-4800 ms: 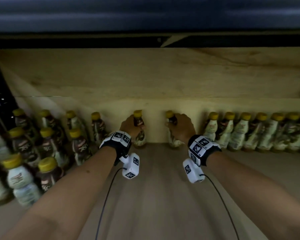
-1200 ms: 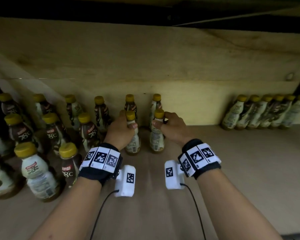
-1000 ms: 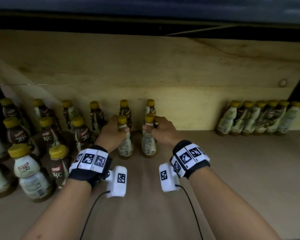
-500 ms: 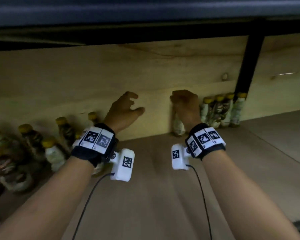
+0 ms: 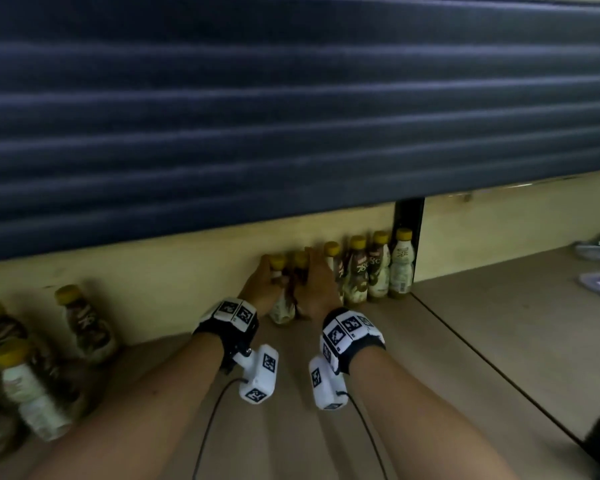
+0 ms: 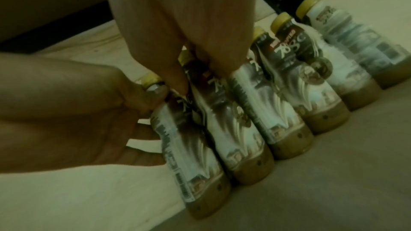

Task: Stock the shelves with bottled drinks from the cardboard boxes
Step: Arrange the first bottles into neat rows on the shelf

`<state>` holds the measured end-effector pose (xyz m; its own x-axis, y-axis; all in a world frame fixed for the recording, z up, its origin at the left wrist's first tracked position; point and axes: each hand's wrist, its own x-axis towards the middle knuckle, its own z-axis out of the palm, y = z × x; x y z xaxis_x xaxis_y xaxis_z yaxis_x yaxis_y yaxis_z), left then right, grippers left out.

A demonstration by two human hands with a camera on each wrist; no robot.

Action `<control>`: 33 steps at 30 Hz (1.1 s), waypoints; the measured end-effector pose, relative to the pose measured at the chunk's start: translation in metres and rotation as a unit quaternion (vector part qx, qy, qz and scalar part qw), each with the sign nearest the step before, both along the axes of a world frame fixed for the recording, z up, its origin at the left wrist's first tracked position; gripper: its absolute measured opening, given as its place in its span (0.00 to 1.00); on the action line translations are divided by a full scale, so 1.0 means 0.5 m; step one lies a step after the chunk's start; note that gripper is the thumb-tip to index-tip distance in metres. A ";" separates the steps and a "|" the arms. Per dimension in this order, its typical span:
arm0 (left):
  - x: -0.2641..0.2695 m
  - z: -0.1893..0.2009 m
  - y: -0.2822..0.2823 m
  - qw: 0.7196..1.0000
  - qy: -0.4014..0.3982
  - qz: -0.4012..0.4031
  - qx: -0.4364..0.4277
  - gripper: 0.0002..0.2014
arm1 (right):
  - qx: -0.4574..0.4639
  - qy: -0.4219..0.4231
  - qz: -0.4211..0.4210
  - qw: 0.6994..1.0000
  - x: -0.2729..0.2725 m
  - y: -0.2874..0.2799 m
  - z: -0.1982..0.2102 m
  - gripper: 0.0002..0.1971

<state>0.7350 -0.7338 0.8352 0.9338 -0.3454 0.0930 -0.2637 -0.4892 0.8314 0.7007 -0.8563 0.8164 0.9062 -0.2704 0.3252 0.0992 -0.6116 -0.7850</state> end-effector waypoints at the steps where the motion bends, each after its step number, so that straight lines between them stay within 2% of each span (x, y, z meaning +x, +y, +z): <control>1: 0.005 -0.009 0.005 1.000 -0.010 0.005 0.010 0.17 | -0.025 0.030 0.004 0.999 -0.006 -0.002 -0.002 0.22; 5: -0.002 0.004 0.040 0.998 -0.022 -0.020 0.060 0.20 | -0.120 0.068 0.007 0.990 -0.044 0.017 -0.009 0.20; 8: -0.029 0.013 0.091 0.995 -0.027 -0.041 0.088 0.18 | -0.191 0.095 0.009 0.977 -0.083 0.052 0.005 0.20; 13: -0.098 0.010 0.225 0.989 -0.057 -0.060 0.120 0.15 | -0.156 0.180 0.033 0.971 -0.151 0.153 0.035 0.24; 15: -0.132 0.013 0.297 0.988 -0.067 -0.063 0.124 0.17 | -0.176 0.195 0.034 0.964 -0.182 0.220 0.040 0.27; 17: -0.172 0.017 0.359 0.988 -0.072 -0.062 0.126 0.17 | -0.181 0.184 0.031 0.966 -0.220 0.281 0.041 0.24; 20: -0.237 0.012 0.504 0.984 -0.081 -0.065 0.142 0.16 | -0.170 0.155 0.050 0.972 -0.291 0.418 0.039 0.15; 22: -0.275 0.004 0.593 0.985 -0.093 -0.063 0.133 0.17 | -0.174 0.154 0.064 0.971 -0.331 0.501 0.043 0.12; 25: -0.313 -0.002 0.703 0.990 -0.085 -0.050 0.104 0.20 | -0.184 0.158 0.083 0.967 -0.361 0.605 0.051 0.13; 28: -0.337 -0.006 0.791 0.995 -0.060 -0.018 0.072 0.19 | -0.182 0.160 0.115 0.963 -0.365 0.688 0.048 0.15; 33: -0.385 -0.021 0.863 0.995 -0.064 0.059 0.058 0.19 | -0.222 0.142 0.152 0.953 -0.358 0.765 0.037 0.18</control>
<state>0.5423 -0.3023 0.8246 0.9513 -0.2500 0.1804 -0.2997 -0.6129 0.7311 0.5218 -0.4739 0.8351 0.9890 0.1266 0.0764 0.1477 -0.8663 -0.4771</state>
